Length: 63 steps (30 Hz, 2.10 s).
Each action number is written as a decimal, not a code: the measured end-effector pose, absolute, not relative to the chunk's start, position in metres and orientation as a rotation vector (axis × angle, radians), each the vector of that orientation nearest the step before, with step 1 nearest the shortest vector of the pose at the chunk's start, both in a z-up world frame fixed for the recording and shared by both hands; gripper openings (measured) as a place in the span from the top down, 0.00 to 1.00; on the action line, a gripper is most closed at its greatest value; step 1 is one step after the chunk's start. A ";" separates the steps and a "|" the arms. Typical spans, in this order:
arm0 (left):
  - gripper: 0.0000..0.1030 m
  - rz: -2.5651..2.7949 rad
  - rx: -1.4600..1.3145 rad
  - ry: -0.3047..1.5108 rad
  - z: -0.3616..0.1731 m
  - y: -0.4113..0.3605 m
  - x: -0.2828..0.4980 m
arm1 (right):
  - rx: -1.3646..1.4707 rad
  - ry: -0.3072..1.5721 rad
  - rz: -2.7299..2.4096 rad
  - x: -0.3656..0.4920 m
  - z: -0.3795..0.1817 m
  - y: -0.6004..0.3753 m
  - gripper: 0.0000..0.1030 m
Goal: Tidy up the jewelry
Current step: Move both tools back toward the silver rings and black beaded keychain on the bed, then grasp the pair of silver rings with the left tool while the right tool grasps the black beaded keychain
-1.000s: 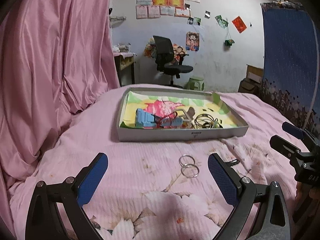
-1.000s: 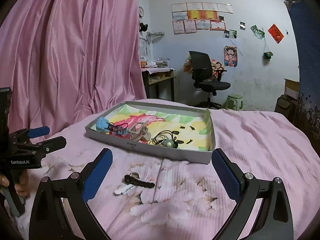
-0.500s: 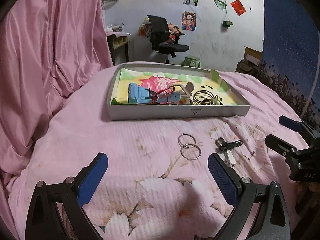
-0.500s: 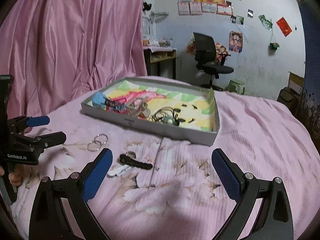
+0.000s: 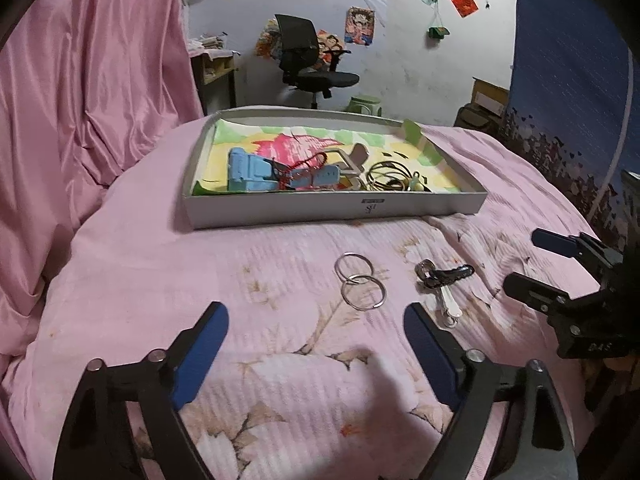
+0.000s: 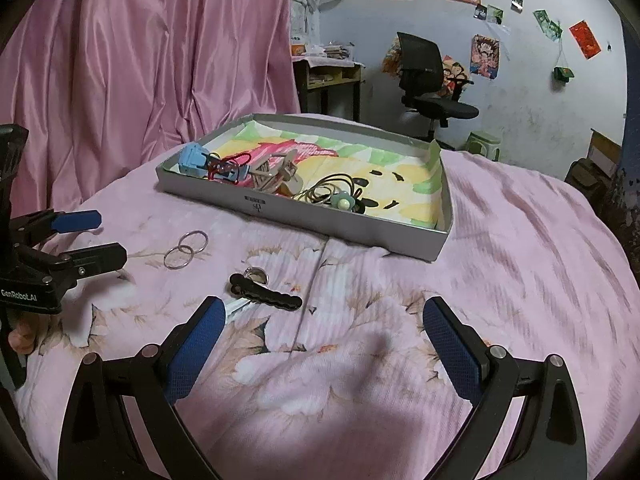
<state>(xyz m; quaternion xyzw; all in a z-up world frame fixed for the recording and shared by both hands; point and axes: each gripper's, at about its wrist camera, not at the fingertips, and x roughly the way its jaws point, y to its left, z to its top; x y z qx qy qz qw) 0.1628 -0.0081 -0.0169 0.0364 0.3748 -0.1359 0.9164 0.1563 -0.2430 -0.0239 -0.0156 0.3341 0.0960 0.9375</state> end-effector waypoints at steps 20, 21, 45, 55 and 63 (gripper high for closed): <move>0.62 -0.441 0.020 0.888 -0.034 -0.021 0.193 | -0.090 0.785 0.342 0.182 -0.041 -0.224 0.53; 0.63 -0.446 0.009 0.897 -0.035 -0.021 0.195 | -0.089 0.787 0.352 0.184 -0.041 -0.223 0.54; 0.71 -0.446 0.051 0.955 -0.048 -0.032 0.206 | -0.118 0.861 0.434 0.199 -0.052 -0.211 0.84; 0.72 -0.429 0.054 0.935 -0.047 -0.031 0.204 | -0.144 0.854 0.453 0.195 -0.052 -0.206 0.97; 0.72 -0.376 0.005 0.901 -0.041 -0.022 0.198 | -0.157 0.843 0.473 0.189 -0.050 -0.203 0.97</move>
